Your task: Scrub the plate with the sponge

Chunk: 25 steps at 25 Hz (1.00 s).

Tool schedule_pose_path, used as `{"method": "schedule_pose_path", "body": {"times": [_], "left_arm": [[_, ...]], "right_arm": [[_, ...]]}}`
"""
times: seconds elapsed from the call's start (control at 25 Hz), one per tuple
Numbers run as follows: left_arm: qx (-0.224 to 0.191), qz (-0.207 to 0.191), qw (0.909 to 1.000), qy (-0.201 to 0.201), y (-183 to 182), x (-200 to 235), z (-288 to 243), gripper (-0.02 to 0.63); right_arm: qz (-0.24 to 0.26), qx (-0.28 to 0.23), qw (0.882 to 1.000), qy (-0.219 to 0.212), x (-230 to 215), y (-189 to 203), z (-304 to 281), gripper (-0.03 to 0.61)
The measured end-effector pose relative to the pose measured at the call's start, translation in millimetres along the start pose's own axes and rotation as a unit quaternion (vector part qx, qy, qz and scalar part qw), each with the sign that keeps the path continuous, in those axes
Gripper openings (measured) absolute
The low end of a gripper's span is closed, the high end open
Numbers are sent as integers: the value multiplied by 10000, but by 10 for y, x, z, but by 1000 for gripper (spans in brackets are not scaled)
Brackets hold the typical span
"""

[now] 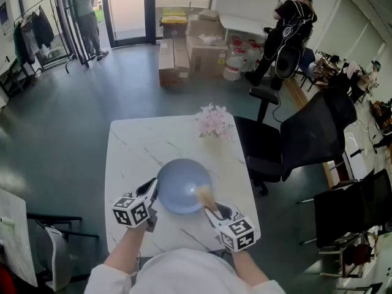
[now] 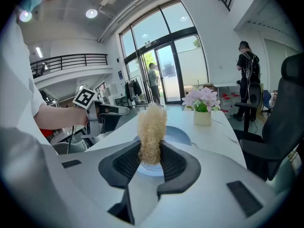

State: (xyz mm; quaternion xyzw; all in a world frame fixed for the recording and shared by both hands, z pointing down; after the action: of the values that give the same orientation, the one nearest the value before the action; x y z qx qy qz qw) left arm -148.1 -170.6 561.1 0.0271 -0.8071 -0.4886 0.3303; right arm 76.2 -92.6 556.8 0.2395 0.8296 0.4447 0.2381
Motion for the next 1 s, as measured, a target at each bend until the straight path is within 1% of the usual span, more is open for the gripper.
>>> {"method": "schedule_pose_path", "body": {"times": [0.08,0.16,0.24,0.36,0.6,0.76,1.0], "left_arm": [[-148,-77,9998,112,-84,-99,75,41],[-233,-241,9993,187,-134,-179,144,40],[-291,-396,9985,231,-153,-240,212,40],[-356,-528,9977,251,-123,-312,306,38],[-365,-740,9965,95,36,-420,494,37],[-315,-814,9960,210,94,-517,579,32],[-195,-873,9957,254,220,-592,689,32]], "right_arm": [[-22,-67,10000,-7,12,-50,20,124],[-10,-129,9999,12,19,-93,39,124],[-3,-196,9998,46,20,-123,57,124],[2,-270,9996,99,7,-150,76,124],[36,-382,9991,206,34,-157,130,124],[41,-445,9986,276,54,-174,171,124],[89,-439,9983,384,93,-125,262,124]]}}
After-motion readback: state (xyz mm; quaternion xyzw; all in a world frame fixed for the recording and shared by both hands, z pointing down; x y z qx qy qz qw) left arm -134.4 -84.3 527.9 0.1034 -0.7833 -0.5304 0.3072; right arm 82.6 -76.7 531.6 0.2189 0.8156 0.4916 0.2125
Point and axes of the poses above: the fingertips, and each gripper's own axes: z backward along the fingers, x to its left, y out of its underside, the point moved 4 cm from there along z, backward along the fingers
